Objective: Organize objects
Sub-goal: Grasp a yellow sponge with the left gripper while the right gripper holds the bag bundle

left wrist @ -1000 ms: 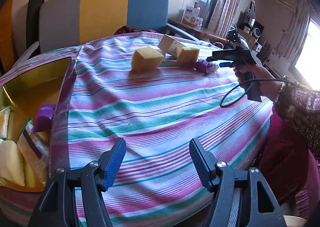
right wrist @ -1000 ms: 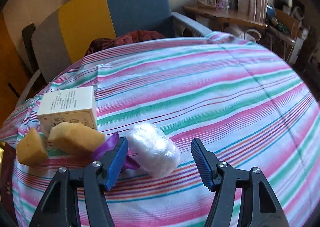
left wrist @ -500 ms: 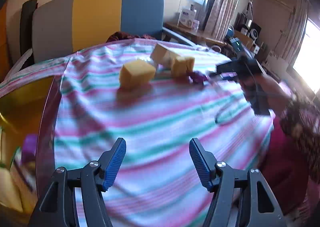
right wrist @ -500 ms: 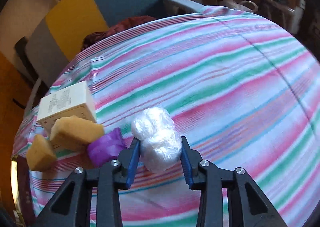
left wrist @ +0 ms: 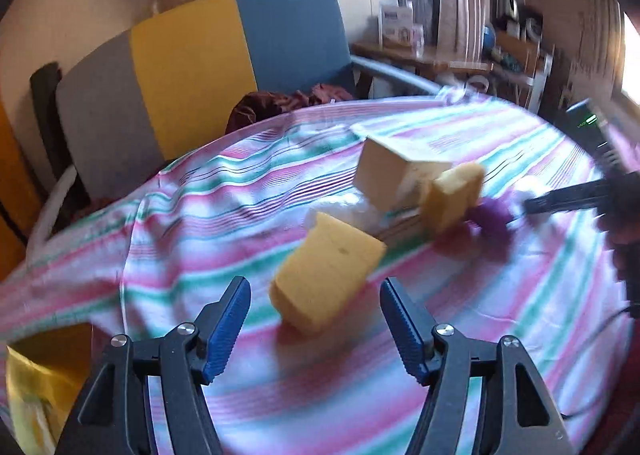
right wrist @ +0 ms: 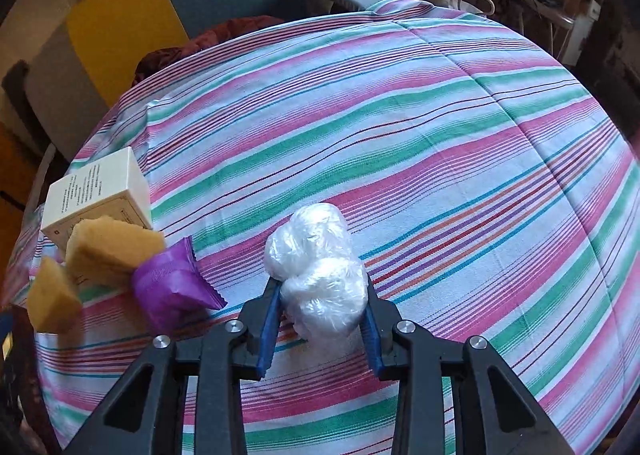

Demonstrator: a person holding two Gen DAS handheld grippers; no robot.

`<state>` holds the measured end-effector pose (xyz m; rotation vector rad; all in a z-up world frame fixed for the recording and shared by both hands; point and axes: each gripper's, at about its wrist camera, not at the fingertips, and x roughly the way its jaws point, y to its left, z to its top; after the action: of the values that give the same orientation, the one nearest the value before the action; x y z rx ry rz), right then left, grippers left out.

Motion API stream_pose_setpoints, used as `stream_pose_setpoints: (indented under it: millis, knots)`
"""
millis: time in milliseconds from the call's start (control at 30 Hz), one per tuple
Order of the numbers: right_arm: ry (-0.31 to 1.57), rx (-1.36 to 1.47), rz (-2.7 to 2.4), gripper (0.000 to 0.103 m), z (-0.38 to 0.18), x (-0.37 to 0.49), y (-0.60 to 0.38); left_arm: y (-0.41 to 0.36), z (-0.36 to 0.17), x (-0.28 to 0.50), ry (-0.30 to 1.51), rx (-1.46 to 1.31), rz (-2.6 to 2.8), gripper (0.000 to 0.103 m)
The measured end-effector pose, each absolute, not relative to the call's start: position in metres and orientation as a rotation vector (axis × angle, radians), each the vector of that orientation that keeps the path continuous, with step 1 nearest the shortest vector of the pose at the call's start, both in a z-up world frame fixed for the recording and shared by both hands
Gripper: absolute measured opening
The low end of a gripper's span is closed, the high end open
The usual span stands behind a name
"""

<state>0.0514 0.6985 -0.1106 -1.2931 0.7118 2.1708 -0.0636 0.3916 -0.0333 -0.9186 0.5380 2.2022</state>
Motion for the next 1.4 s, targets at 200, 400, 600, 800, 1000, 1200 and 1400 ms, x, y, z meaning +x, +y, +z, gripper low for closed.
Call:
stream_pose_setpoints:
  millis: [200, 400, 600, 800, 1000, 1200, 1400]
  knots:
    - [0.72, -1.301, 2.17, 0.036, -0.11, 0.05, 0.7, 0.407, -0.056, -0.081, 0.559, -0.998, 2.127, 0.073]
    - [0.698, -1.31, 2.169, 0.036, -0.11, 0.049, 0.699, 0.408, -0.071, -0.07, 0.564, -0.974, 2.188, 0.068]
    - [0.655, -1.312, 2.169, 0.036, -0.109, 0.051, 0.696, 0.397, -0.077, -0.064, 0.496, -0.964, 2.302, 0.056]
    - [0.624, -1.318, 2.174, 0.035, -0.108, 0.051, 0.694, 0.371, -0.087, -0.076, 0.293, -1.075, 2.245, 0.037]
    - [0.57, -1.33, 2.174, 0.035, -0.108, 0.051, 0.691, 0.369, -0.088, -0.068, 0.316, -1.042, 2.261, 0.032]
    - [0.585, -1.327, 2.175, 0.035, -0.107, 0.052, 0.694, 0.376, -0.089, -0.044, 0.406, -1.016, 2.188, 0.033]
    - [0.582, -1.331, 2.174, 0.035, -0.108, 0.048, 0.692, 0.372, -0.085, -0.009, 0.399, -1.024, 2.081, 0.057]
